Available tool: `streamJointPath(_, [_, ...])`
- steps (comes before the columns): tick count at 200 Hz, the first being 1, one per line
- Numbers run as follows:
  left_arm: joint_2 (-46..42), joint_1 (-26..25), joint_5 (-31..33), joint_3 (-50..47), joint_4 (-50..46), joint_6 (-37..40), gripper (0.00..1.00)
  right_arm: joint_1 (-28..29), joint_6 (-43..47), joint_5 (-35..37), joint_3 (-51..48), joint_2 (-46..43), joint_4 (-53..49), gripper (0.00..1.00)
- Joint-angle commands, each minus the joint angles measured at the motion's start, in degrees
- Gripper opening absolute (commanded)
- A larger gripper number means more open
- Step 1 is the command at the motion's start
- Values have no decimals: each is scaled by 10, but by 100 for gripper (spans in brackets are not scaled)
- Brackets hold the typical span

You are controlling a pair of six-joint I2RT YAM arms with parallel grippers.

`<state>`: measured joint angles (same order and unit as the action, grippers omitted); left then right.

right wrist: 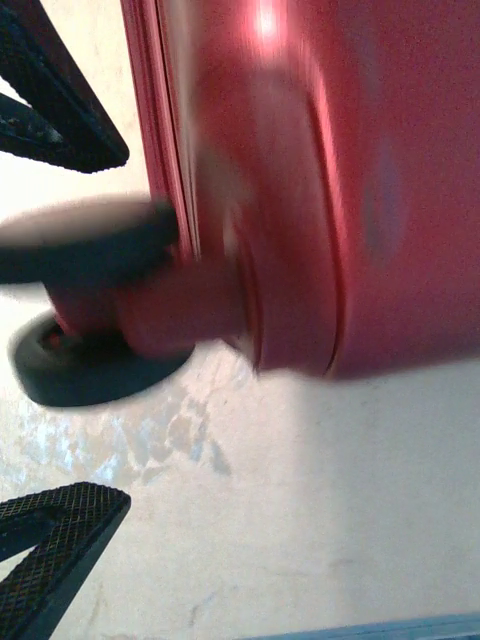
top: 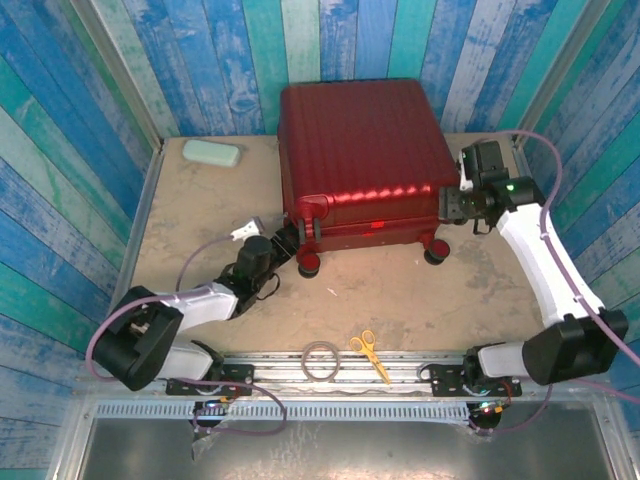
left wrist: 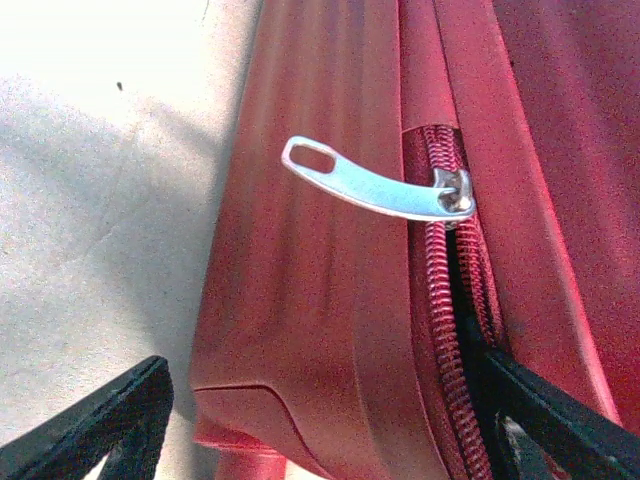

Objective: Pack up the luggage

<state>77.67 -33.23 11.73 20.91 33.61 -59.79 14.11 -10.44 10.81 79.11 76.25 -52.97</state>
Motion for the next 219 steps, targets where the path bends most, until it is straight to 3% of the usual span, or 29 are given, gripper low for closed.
streamJointPath(1, [56, -45, -42, 58, 71, -15, 82, 70, -51, 18, 42, -16, -37, 84])
streamJointPath(43, [156, -76, -119, 140, 90, -19, 83, 233, -108, 67, 101, 41, -41, 83])
streamJointPath(74, [134, -83, -103, 130, 56, 18, 84, 285, -127, 70, 114, 77, -29, 84])
streamJointPath(99, [44, -83, -35, 98, -31, 130, 88, 304, -135, 51, 114, 99, -21, 85])
streamJointPath(142, [-130, -82, 44, 41, -145, 407, 97, 332, -153, 41, 111, 124, -20, 86])
streamJointPath(160, [-162, -62, 1, 27, -178, 472, 97, 340, -155, 37, 115, 141, -18, 86])
streamJointPath(181, [-162, 0, -92, 22, -192, 469, 97, 348, -154, 34, 130, 164, -19, 86])
streamJointPath(219, [-86, 53, -211, 46, -147, 473, 91, 349, -140, 35, 154, 206, -21, 82])
